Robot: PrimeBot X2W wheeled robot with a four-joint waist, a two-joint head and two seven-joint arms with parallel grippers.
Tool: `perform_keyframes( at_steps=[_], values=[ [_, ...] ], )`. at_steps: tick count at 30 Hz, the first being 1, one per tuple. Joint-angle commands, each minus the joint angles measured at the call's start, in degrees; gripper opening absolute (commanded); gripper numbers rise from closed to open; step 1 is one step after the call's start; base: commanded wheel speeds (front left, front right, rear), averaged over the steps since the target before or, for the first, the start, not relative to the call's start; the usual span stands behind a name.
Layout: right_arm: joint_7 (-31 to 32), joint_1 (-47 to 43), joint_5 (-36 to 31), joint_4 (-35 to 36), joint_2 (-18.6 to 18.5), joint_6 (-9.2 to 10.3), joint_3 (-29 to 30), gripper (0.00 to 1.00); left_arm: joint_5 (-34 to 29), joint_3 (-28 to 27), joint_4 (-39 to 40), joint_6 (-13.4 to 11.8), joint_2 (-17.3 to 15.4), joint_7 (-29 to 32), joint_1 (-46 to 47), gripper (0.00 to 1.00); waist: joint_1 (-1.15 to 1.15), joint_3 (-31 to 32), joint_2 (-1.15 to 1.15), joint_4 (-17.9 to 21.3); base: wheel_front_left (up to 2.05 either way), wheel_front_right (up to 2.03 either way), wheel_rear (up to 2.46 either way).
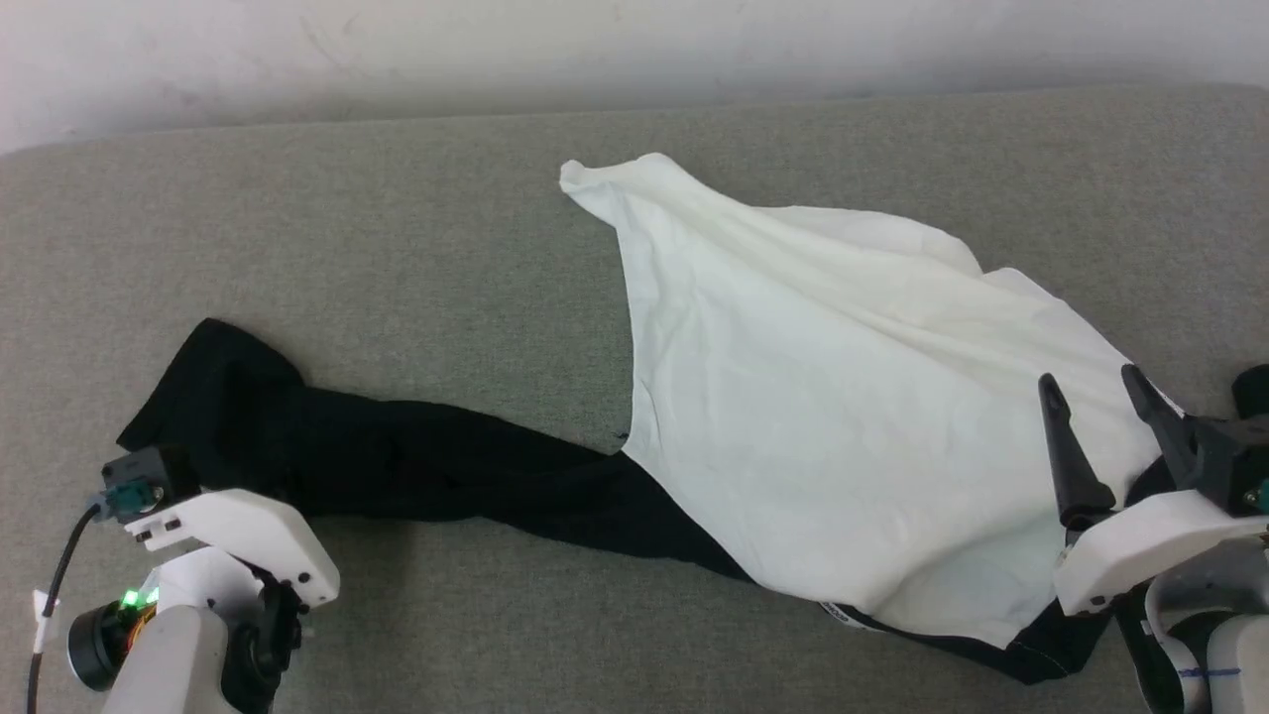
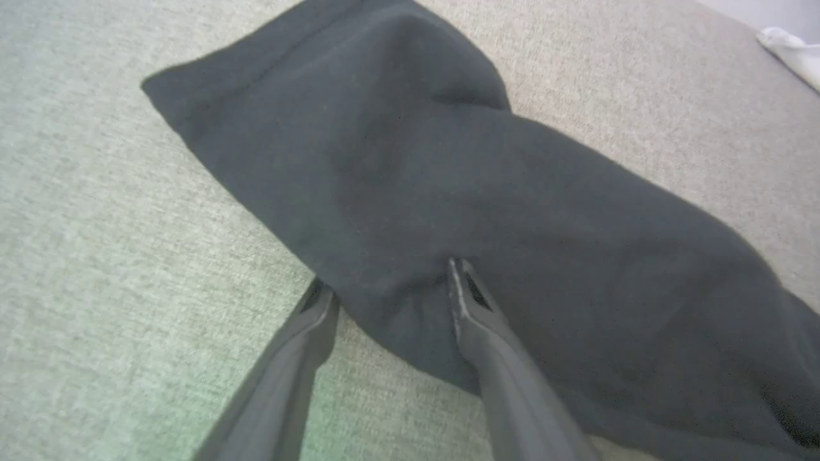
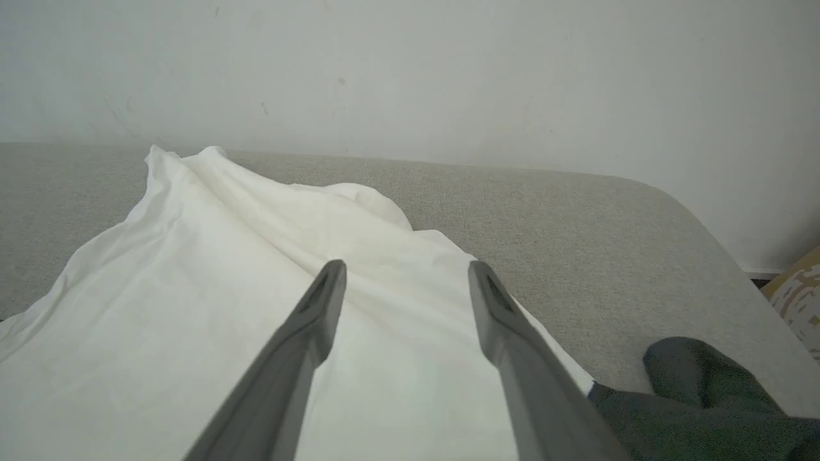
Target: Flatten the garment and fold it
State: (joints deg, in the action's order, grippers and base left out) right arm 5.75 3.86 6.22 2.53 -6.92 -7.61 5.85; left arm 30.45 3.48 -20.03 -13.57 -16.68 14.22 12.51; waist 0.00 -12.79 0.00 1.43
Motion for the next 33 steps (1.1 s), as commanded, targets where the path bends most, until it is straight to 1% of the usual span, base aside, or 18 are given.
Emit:
perform_keyframes(
  at_steps=[1,4,7,9,12,15,17,19,21,26,31,33],
  values=[
    [-0.6,-0.5,0.4,-0.4,0.1,0.12,0.1,1.00,0.6,0.4,-1.1,0.6,0.8,-0.2,-1.2,0.00,0.00,0.4,0.00,0.1,0.00,0.00,0.00],
    [-0.9,-1.0,0.4,-1.6,0.0,0.12,0.5,1.00,0.3,-0.8,1.0,1.1,0.6,-5.4,-2.0,0.00,0.00,2.0,0.00,0.1,0.00,0.00,0.00],
    [-0.9,-1.7,0.6,-2.2,0.0,0.12,0.8,1.00,0.1,-2.3,4.1,1.0,0.6,-10.4,-2.9,0.00,0.00,3.9,0.00,0.1,0.00,0.00,0.00],
    [-0.8,-2.1,0.8,-2.0,-0.1,0.12,0.7,1.00,-0.8,-3.0,6.7,0.4,-0.1,-12.5,-3.4,0.00,0.00,4.9,0.00,0.2,0.00,0.00,0.00],
    [-0.7,-2.4,1.2,-1.3,-0.2,0.12,0.1,1.00,-2.3,-4.0,11.9,-1.1,-1.5,-14.0,-3.5,0.00,0.00,5.6,0.00,0.7,0.00,0.00,0.00],
    [-0.5,-2.3,1.6,-0.3,0.0,0.12,-0.7,1.00,-5.5,-3.1,16.5,-2.8,-4.1,-12.2,-2.8,0.00,0.00,5.4,0.00,1.8,0.00,0.00,0.00],
    [-0.4,-2.0,2.0,0.6,0.3,0.12,-1.5,1.00,-7.9,-1.8,18.2,-3.5,-6.3,-9.3,-1.5,0.00,0.00,4.5,0.00,3.0,0.00,0.00,0.00],
    [-0.5,-1.6,2.4,1.3,0.4,0.12,-2.6,1.00,-10.9,0.2,18.1,-3.6,-9.2,-5.0,0.6,0.00,0.00,3.2,0.00,4.3,0.00,0.00,0.00],
    [-0.7,-1.1,2.7,1.8,0.7,0.12,-3.3,1.00,-12.9,2.4,17.0,-2.7,-11.3,-0.7,3.6,0.00,0.00,1.9,0.00,5.8,0.00,0.00,0.00],
    [-1.9,0.3,3.2,1.5,1.5,0.12,-4.4,1.00,-16.2,7.6,11.8,1.2,-13.9,6.2,13.5,0.00,0.00,-1.8,0.00,9.8,0.00,0.00,0.00],
    [-3.4,1.7,3.5,-0.2,2.2,0.12,-6.0,1.00,-18.7,12.6,3.4,5.2,-13.2,9.0,23.0,0.00,0.00,-4.8,0.00,13.1,0.00,0.00,0.00],
    [-4.1,2.4,3.6,-1.0,2.6,0.12,-6.8,1.00,-19.6,13.9,-0.5,6.3,-12.7,8.2,26.3,0.00,0.00,-5.8,0.00,14.2,0.00,0.00,0.00]
  ],
)
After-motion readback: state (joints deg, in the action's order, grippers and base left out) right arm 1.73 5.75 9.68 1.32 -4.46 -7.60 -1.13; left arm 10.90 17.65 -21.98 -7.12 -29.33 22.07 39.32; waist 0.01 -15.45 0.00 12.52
